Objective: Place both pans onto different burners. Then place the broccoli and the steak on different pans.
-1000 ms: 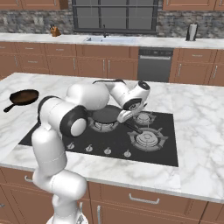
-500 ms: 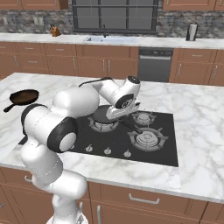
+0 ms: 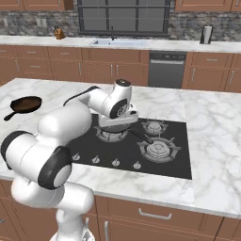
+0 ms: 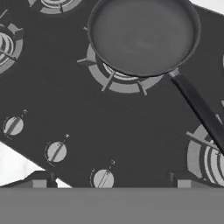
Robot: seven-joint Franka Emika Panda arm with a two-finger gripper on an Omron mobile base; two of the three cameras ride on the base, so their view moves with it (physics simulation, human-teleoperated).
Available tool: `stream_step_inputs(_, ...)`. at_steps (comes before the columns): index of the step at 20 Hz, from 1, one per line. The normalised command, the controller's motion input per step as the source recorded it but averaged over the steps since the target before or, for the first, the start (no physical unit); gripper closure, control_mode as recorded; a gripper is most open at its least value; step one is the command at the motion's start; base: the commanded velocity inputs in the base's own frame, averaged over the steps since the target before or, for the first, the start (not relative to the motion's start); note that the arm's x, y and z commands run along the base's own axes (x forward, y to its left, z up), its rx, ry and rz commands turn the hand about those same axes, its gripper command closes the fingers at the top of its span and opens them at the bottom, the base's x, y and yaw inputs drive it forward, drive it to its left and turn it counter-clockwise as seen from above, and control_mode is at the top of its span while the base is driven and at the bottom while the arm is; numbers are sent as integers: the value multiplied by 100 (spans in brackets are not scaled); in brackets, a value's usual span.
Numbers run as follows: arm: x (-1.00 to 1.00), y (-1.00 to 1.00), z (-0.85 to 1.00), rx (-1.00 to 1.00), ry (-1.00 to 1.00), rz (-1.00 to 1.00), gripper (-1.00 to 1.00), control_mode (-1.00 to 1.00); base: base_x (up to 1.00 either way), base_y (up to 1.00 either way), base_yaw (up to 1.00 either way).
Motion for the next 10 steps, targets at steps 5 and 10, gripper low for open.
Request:
stream_step_inputs(5,-19,41,9,-3,0,-26,-100,-100,0,0,0)
stream_step_inputs(10,0,9,12,0,2,-25,-100,-100,0,0,0)
